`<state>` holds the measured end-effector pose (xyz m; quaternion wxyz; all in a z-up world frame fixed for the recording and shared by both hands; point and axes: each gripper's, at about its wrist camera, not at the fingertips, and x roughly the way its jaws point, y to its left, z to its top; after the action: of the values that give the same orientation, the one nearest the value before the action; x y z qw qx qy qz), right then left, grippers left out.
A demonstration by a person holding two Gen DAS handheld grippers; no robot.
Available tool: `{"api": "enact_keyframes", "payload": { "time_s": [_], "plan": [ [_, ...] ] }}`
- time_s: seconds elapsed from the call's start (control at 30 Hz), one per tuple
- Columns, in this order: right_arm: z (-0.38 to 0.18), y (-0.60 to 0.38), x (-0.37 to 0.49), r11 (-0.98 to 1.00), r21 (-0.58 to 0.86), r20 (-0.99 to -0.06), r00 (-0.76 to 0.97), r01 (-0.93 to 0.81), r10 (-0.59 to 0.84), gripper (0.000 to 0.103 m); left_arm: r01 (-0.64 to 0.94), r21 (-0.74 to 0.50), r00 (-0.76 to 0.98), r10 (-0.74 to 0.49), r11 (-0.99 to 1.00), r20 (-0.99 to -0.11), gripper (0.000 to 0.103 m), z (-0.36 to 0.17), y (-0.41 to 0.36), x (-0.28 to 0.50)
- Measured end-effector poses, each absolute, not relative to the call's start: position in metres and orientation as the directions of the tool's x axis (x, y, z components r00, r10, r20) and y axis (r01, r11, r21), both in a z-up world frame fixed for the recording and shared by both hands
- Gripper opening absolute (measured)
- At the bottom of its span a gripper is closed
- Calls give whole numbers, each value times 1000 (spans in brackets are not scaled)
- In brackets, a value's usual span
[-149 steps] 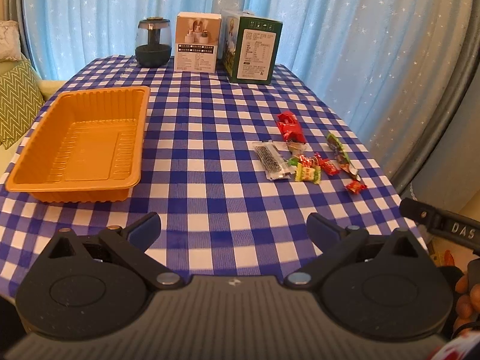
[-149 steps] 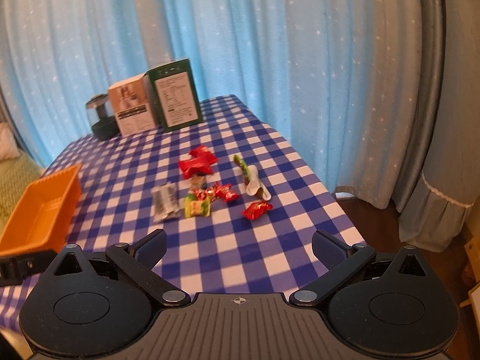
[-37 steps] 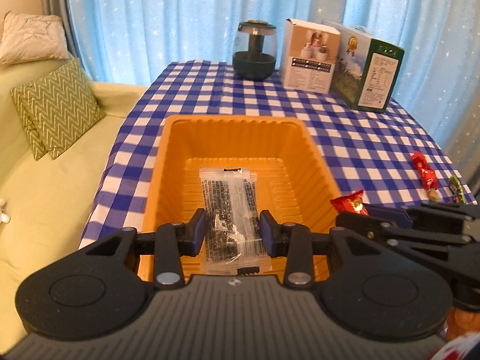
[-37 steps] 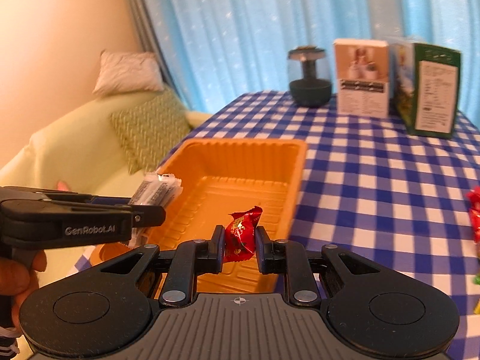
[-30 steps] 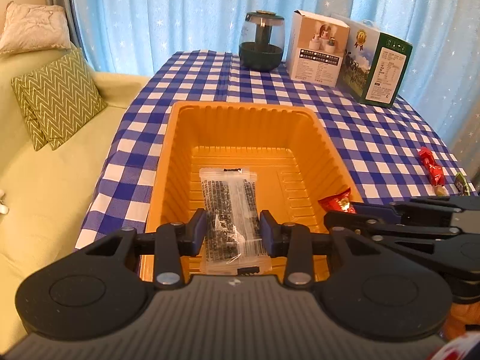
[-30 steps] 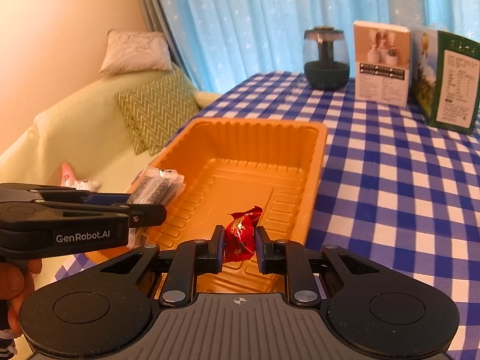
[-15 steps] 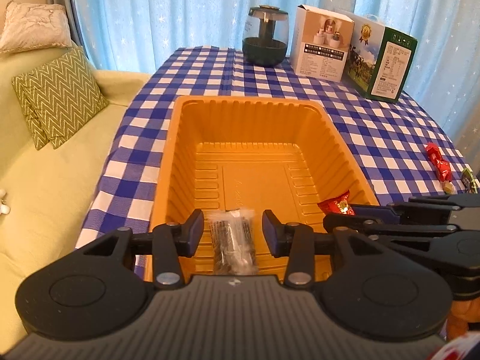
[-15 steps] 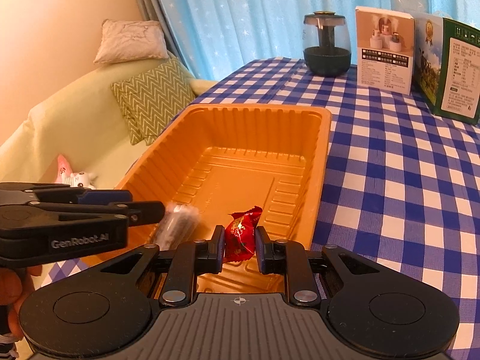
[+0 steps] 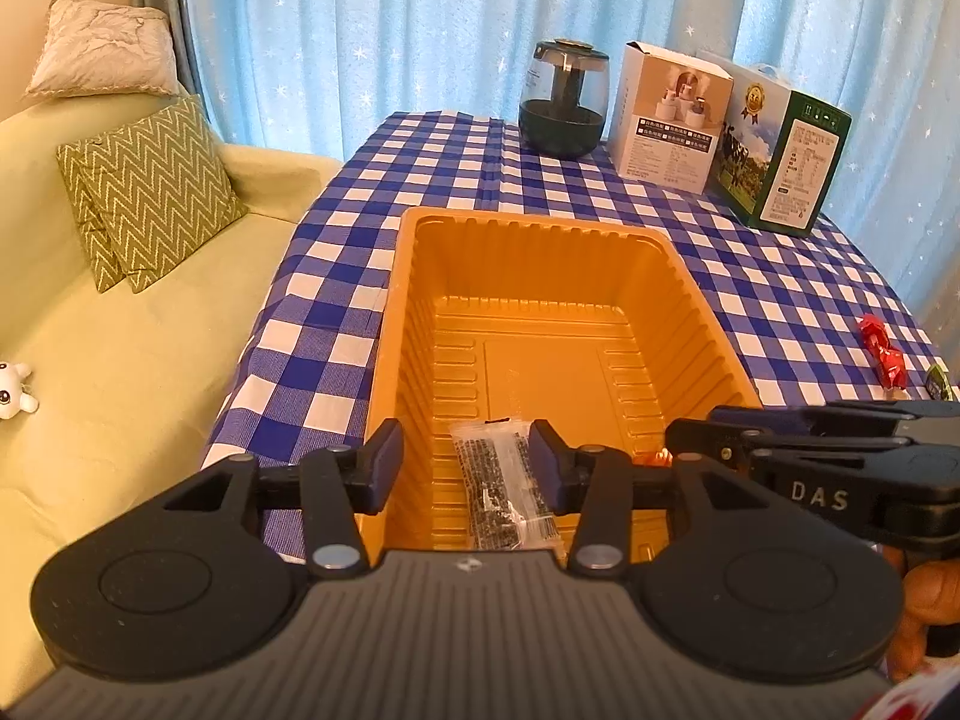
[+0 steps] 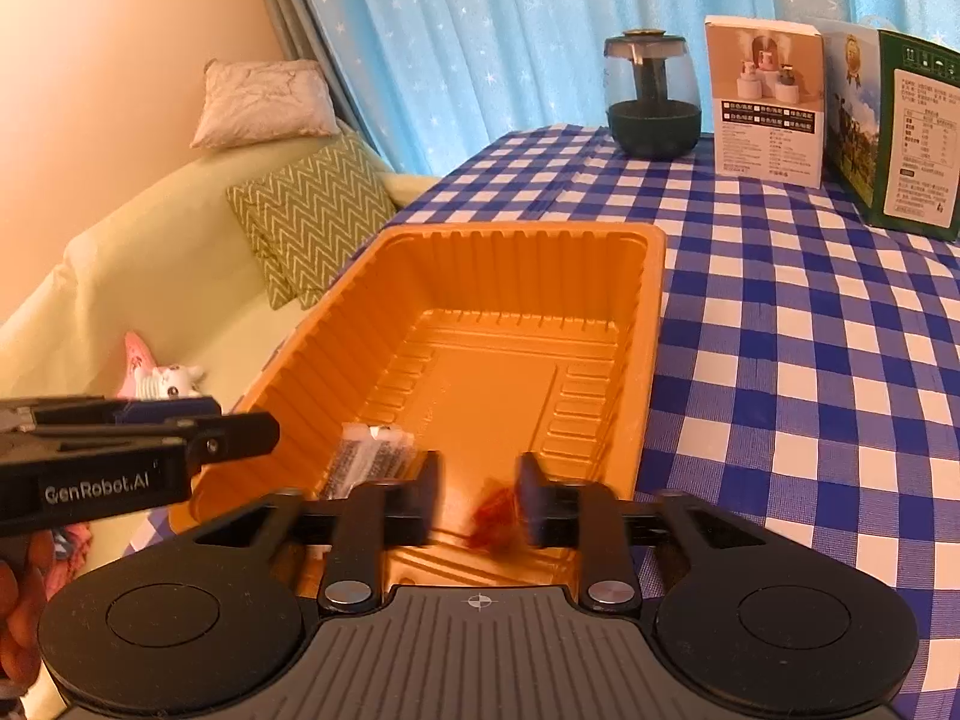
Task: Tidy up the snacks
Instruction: 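Carry both snacks to the orange tray and open both grippers to drop them, then grasp the yellow-green packet with the left gripper while the right gripper grasps the white-green snack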
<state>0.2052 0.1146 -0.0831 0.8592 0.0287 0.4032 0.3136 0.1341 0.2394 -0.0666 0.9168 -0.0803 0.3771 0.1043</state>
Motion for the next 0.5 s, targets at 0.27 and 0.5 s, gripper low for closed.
{"api": "enact_keyframes", "payload": {
  "time_s": [0.27, 0.5],
  "plan": [
    [-66, 83, 203, 842, 301, -618, 581, -448, 530, 55, -242, -91, 705, 110, 966, -701, 42, -63, 231, 128],
    [-49, 39, 189, 894, 253, -579, 683, -370, 446, 55, -200, -115, 729, 69, 973, -681, 43, -49, 208, 124]
  ]
}}
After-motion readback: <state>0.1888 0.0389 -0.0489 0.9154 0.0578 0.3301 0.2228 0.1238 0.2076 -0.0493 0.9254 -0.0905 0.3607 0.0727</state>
